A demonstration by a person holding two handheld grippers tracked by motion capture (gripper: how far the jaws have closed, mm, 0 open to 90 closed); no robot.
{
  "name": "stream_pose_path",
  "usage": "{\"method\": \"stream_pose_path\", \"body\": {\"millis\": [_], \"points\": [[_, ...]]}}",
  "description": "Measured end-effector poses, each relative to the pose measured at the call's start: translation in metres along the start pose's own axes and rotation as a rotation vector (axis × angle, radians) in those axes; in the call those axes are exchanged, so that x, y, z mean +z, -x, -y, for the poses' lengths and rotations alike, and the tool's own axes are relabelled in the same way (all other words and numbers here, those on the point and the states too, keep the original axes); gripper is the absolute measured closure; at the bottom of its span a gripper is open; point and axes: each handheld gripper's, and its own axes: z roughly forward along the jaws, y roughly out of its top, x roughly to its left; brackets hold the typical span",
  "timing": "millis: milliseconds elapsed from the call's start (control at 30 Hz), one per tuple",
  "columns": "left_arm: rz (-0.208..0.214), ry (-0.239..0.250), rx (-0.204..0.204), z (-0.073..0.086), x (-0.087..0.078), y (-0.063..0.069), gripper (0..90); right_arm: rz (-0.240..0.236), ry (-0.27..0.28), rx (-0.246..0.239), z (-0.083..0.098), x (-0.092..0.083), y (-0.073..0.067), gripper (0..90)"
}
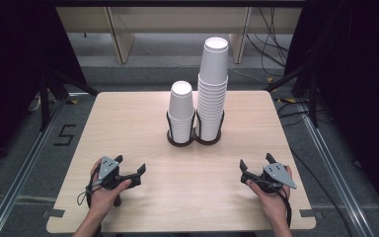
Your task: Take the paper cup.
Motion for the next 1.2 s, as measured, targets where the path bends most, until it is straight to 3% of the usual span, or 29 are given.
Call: {"method": "stream_pose_path", "body": {"millis": [67, 100, 133, 200, 233, 267, 300, 333, 433, 500, 567, 633, 667, 767, 800, 833, 900, 967, 1100, 1200], "points": [[-0.002, -0.010, 0.007, -0.001, 0.001, 0.002, 2.7, 0.033, -0.009, -0.006, -0.001, -0.002, 0.002, 4.8], [0.002, -0.010, 0.012, -0.001, 0.002, 0.003, 2.7, 0.017, 0.000, 0.005, -0.002, 0.000, 0.003, 4.8], [0.001, -0.020, 0.017, -0.001, 0.003, 0.003, 2.6, 0.018, 0.010, -0.014, -0.003, 0.000, 0.005, 4.9], [0.011, -0.019, 0.024, -0.002, 0.005, 0.004, 2.4, 0.024, 0.000, 0.023, -0.004, 0.000, 0.002, 5.0], [0.014, -0.021, 0.024, -0.001, 0.005, 0.004, 2.3, 0.030, -0.012, 0.007, -0.005, 0.001, 0.001, 4.9], [0.015, -0.025, 0.024, -0.002, 0.005, 0.005, 2.2, 0.003, -0.004, 0.000, -0.007, 0.002, 0.001, 4.9], [0.015, -0.027, 0.030, -0.003, 0.004, 0.006, 2.0, 0.017, -0.005, -0.024, -0.010, 0.002, 0.000, 4.9], [0.024, -0.025, 0.034, -0.005, 0.004, 0.007, 2.0, 0.008, 0.005, -0.003, -0.012, 0.002, -0.004, 4.9], [0.060, -0.007, 0.043, -0.016, 0.002, 0.012, 0.4, 0.001, 0.023, -0.026, -0.019, 0.001, -0.010, 4.9], [0.080, 0.012, 0.061, -0.026, 0.002, 0.017, 0.0, -0.021, 0.029, -0.020, -0.024, 0.001, -0.014, 4.8], [0.096, 0.028, 0.070, -0.037, 0.003, 0.022, 0.0, -0.022, 0.047, -0.047, -0.029, 0.002, -0.014, 4.8], [0.110, 0.046, 0.084, -0.050, 0.007, 0.027, 0.0, -0.022, 0.051, -0.021, -0.033, 0.002, -0.017, 4.8], [0.117, 0.054, 0.094, -0.057, 0.009, 0.029, 0.0, -0.036, 0.052, -0.034, -0.034, 0.003, -0.016, 4.8], [0.144, 0.084, 0.115, -0.079, 0.018, 0.036, 0.0, -0.023, 0.051, -0.036, -0.038, 0.004, -0.016, 4.7], [0.144, 0.084, 0.115, -0.079, 0.018, 0.036, 0.0, -0.023, 0.051, -0.036, -0.038, 0.004, -0.016, 4.7], [0.164, 0.095, 0.134, -0.094, 0.024, 0.042, 0.0, -0.033, 0.063, -0.050, -0.040, 0.006, -0.014, 4.6], [0.182, 0.105, 0.154, -0.108, 0.032, 0.046, 0.0, -0.043, 0.064, -0.031, -0.041, 0.007, -0.014, 4.6], [0.193, 0.111, 0.163, -0.122, 0.041, 0.050, 0.0, -0.018, 0.062, -0.011, -0.042, 0.005, -0.013, 4.6], [0.205, 0.137, 0.193, -0.151, 0.054, 0.056, 0.0, -0.018, 0.073, -0.018, -0.046, 0.004, -0.011, 4.4], [0.216, 0.157, 0.246, -0.175, 0.064, 0.062, 0.0, -0.022, 0.081, -0.019, -0.049, 0.004, -0.009, 4.4]]}}
